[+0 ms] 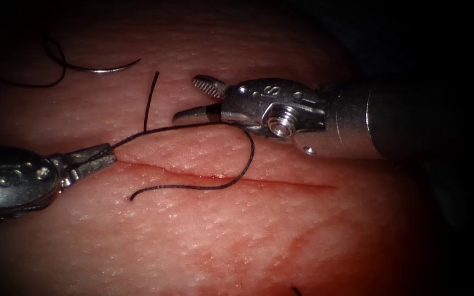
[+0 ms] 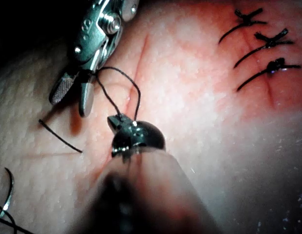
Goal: Wound Closure
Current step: With the left needle driver loop the suture counter-clockwise two times around the right gripper
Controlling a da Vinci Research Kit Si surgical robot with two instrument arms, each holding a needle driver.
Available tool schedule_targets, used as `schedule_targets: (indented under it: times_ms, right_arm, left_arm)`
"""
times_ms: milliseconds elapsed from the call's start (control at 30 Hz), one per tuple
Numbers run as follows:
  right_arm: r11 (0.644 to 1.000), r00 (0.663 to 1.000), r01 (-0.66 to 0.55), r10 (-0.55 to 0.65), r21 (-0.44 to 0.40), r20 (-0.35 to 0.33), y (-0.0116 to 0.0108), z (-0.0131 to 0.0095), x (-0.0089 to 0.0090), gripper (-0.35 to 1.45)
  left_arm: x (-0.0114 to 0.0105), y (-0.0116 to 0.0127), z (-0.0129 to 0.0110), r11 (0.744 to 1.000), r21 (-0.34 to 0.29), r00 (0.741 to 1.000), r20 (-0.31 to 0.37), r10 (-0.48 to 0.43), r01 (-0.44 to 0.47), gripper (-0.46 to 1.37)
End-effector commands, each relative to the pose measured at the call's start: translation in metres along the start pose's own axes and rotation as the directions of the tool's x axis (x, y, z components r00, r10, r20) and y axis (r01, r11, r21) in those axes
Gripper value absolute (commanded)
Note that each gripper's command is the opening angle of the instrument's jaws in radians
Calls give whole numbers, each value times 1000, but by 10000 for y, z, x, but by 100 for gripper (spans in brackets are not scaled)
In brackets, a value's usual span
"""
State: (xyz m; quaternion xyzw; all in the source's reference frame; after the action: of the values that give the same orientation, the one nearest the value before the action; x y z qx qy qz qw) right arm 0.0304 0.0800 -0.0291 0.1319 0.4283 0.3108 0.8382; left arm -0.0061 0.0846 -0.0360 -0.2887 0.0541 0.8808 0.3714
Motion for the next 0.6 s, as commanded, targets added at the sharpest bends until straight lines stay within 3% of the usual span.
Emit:
schedule_targets:
  times_ms: [33, 300, 433, 500, 533, 600]
  right_arm:
    - [1000, 1000, 1, -1, 2, 0, -1, -1, 0, 89]
    - [1000, 1000, 2, -2, 5, 0, -1, -1, 0, 88]
    - [999, 1000, 20, -20, 44, -5, -5, -4, -1, 78]
    - [997, 1000, 30, -29, 64, -11, -9, -5, -1, 64]
    - [996, 999, 38, -37, 81, -16, -13, -6, 0, 44]
    - [995, 999, 37, -35, 91, -19, -15, -6, 0, 40]
  left_arm:
    - [1, 0, -1, 1000, -7, 1000, 0, 5, -5, -35]
    - [11, -3, -6, 1000, -5, 1000, -7, 17, -17, -35]
    - [21, -9, -5, 999, -8, 999, -10, 31, -31, -35]
    - [28, -12, -4, 999, -9, 999, -17, 39, -39, -35]
    - [33, -15, -3, 999, -7, 999, -23, 42, -42, -35]
    - [39, -18, -3, 999, -9, 999, -28, 39, -40, -35]
